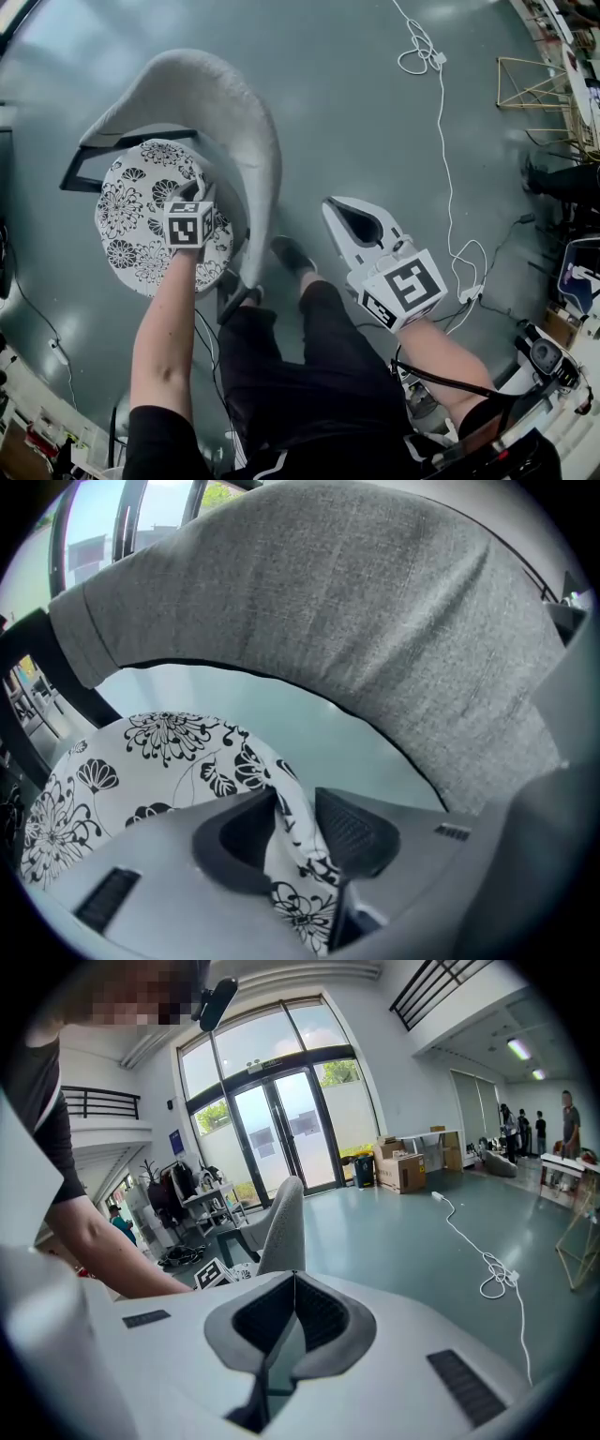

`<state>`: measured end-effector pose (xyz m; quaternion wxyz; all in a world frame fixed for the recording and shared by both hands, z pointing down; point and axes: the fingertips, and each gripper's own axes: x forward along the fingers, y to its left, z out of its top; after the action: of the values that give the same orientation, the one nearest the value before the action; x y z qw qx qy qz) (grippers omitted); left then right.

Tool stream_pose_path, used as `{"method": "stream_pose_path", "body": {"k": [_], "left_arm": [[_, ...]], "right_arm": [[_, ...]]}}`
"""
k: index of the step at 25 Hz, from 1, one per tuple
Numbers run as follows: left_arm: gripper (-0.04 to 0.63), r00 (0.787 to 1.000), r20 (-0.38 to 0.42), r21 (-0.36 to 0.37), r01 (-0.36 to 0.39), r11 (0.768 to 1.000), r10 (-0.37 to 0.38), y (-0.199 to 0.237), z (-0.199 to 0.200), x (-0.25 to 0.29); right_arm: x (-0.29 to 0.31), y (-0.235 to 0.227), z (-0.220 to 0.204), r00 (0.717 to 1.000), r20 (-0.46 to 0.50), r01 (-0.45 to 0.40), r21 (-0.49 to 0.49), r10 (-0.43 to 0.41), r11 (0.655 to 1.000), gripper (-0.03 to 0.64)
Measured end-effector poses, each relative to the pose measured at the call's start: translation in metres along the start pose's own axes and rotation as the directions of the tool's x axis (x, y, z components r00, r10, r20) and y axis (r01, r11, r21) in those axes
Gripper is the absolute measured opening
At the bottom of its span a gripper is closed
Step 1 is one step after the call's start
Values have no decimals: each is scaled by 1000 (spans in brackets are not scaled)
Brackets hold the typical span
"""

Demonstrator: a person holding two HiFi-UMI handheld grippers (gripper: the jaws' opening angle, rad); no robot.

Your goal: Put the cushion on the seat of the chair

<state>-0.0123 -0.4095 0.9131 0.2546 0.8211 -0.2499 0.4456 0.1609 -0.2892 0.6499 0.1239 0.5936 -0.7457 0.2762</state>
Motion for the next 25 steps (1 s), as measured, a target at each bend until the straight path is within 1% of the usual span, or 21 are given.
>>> {"method": "stream_pose_path", "body": {"k": [3,5,6,10,14,16,19,22,25], "left_arm": [[148,1000,15,3,28,1000,-28,-7,1,-3],[214,998,36,1,59,998,-59,-12,3,-6],[225,997,43,5,65,998,-65,-13,5,-8],[225,997,66,14,46,999,-46,-14,19,-28],[224,987,159,-16,41,999,-38,-13,40,-68],[224,979,205,-17,23,1000,-19,-11,50,-95],[224,960,281,-19,-6,1000,11,-10,68,-140],[222,927,373,-60,-22,998,43,-12,83,-187],[215,891,443,-98,-67,993,104,-10,90,-233]], "right_arm": [[0,2,2,1000,2,-5,4,5,1000,11],[0,5,5,1000,9,-11,1,11,1000,11],[0,6,8,1000,13,-15,-3,15,1000,11],[-3,7,22,999,26,-35,-16,35,999,11],[-3,17,41,997,46,-64,-35,65,997,11],[-3,27,53,994,59,-87,-49,90,995,11],[-6,42,73,989,80,-122,-76,128,990,11],[-10,56,92,982,96,-152,-105,162,983,11],[-13,72,112,973,113,-187,-145,204,972,11]]}}
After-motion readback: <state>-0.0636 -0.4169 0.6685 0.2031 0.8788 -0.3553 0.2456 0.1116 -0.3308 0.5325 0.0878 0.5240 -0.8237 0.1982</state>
